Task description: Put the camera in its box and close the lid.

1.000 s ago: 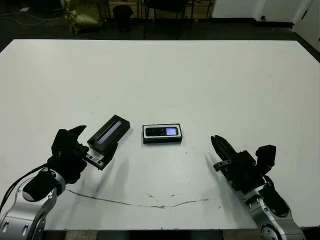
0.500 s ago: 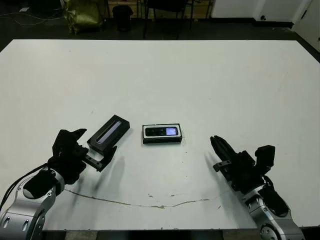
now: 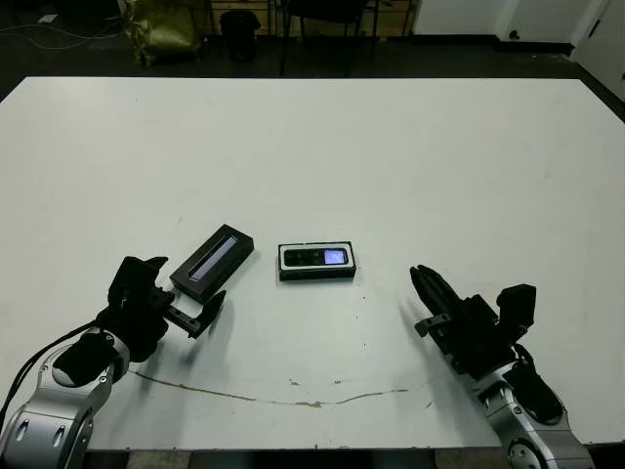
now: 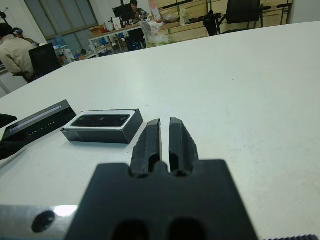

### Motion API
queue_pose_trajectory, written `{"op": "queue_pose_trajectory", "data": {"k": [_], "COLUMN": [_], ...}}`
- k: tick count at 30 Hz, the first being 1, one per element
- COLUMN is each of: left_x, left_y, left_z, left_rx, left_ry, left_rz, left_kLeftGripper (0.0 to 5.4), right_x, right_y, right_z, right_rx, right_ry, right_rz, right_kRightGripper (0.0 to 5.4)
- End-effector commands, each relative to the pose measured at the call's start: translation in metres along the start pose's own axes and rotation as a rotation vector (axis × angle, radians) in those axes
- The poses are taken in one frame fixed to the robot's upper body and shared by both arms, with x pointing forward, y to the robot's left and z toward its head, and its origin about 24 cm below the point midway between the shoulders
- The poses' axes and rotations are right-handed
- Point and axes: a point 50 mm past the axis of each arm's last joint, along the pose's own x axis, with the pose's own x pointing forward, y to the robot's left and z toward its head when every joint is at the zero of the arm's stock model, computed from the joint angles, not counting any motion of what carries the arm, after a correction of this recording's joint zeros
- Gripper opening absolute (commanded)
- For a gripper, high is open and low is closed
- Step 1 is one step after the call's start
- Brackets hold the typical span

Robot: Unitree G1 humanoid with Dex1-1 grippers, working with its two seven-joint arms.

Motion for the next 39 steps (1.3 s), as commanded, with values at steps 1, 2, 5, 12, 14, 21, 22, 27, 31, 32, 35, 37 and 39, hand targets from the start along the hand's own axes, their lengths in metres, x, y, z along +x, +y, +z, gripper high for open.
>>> {"op": "queue_pose_trajectory", "data": {"k": [1, 2, 5, 12, 14, 21, 22, 27, 31, 32, 35, 37, 39], "left_x": [0.001, 0.001, 0.002, 0.003, 0.003, 0.005, 0.005, 0.004, 0.005, 0.005, 0.005, 0.004, 0.004], "left_y": [0.002, 0.001, 0.001, 0.001, 0.001, 0.002, 0.002, 0.002, 0.002, 0.002, 0.002, 0.002, 0.002], "left_z": [-0.006, -0.006, -0.008, -0.010, -0.011, -0.015, -0.016, -0.016, -0.017, -0.017, -0.017, -0.017, -0.017], "left_rx": [0.014, 0.010, -0.027, -0.025, -0.016, -0.016, -0.020, 0.008, 0.016, 0.014, 0.033, 0.053, 0.052], "left_ry": [0.025, 0.026, 0.033, 0.041, 0.037, 0.036, 0.037, 0.034, 0.044, 0.047, 0.050, 0.047, 0.052], "left_rz": [-0.020, -0.026, -0.041, -0.054, -0.056, -0.058, -0.058, -0.051, -0.042, -0.039, -0.030, -0.024, -0.020], "left_kLeftGripper": [5.38, 5.38, 5.38, 5.38, 5.38, 5.38, 5.38, 5.38, 5.38, 5.38, 5.38, 5.38, 5.38], "right_x": [-0.003, -0.003, -0.003, -0.004, -0.004, -0.004, -0.004, -0.004, -0.004, -0.004, -0.004, -0.004, -0.005], "right_y": [-0.004, -0.003, -0.003, -0.003, -0.002, -0.003, -0.003, -0.003, -0.003, -0.003, -0.003, -0.002, -0.002], "right_z": [-0.006, -0.005, -0.005, -0.004, -0.003, -0.004, -0.004, -0.003, -0.005, -0.005, -0.005, -0.004, -0.003], "right_rx": [0.017, 0.025, 0.026, 0.012, 0.010, 0.016, 0.011, 0.019, 0.029, 0.040, 0.060, 0.052, 0.041], "right_ry": [0.023, 0.024, 0.025, 0.033, 0.038, 0.028, 0.027, 0.036, 0.036, 0.038, 0.022, 0.024, 0.029], "right_rz": [-0.005, -0.007, -0.011, -0.022, -0.026, -0.009, -0.011, -0.016, -0.021, -0.017, 0.001, -0.007, -0.015], "right_kRightGripper": [0.00, 0.00, 0.00, 0.00, 0.00, 0.00, 0.00, 0.00, 0.00, 0.00, 0.00, 0.00, 0.00]}}
